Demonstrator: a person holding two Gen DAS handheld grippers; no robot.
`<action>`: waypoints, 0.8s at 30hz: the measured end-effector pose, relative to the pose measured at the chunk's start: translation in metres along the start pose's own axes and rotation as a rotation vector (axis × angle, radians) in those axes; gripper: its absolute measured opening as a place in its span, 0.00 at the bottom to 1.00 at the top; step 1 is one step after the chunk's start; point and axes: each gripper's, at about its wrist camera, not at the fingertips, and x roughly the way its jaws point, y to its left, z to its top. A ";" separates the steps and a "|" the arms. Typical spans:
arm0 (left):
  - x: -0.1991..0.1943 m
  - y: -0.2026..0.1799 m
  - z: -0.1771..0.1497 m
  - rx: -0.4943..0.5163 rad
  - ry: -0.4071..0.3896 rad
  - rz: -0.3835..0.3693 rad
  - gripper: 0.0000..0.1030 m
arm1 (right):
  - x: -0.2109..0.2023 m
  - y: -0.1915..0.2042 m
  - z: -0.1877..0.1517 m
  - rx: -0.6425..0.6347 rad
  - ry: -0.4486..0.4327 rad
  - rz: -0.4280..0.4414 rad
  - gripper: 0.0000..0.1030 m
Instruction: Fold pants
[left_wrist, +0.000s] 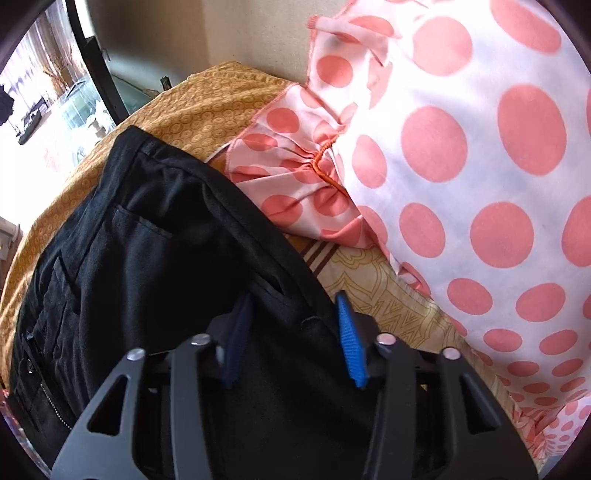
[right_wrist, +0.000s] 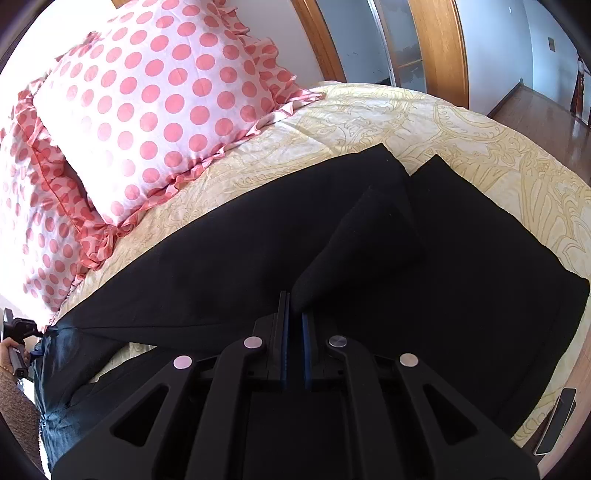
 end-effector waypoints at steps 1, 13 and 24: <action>-0.002 0.011 0.000 -0.037 -0.002 -0.047 0.22 | -0.001 0.000 0.000 0.002 -0.004 0.007 0.06; -0.113 0.101 -0.066 -0.061 -0.211 -0.430 0.10 | -0.026 -0.002 0.000 -0.015 -0.072 0.063 0.06; -0.209 0.219 -0.199 -0.024 -0.400 -0.570 0.09 | -0.057 -0.016 0.003 0.011 -0.149 0.068 0.06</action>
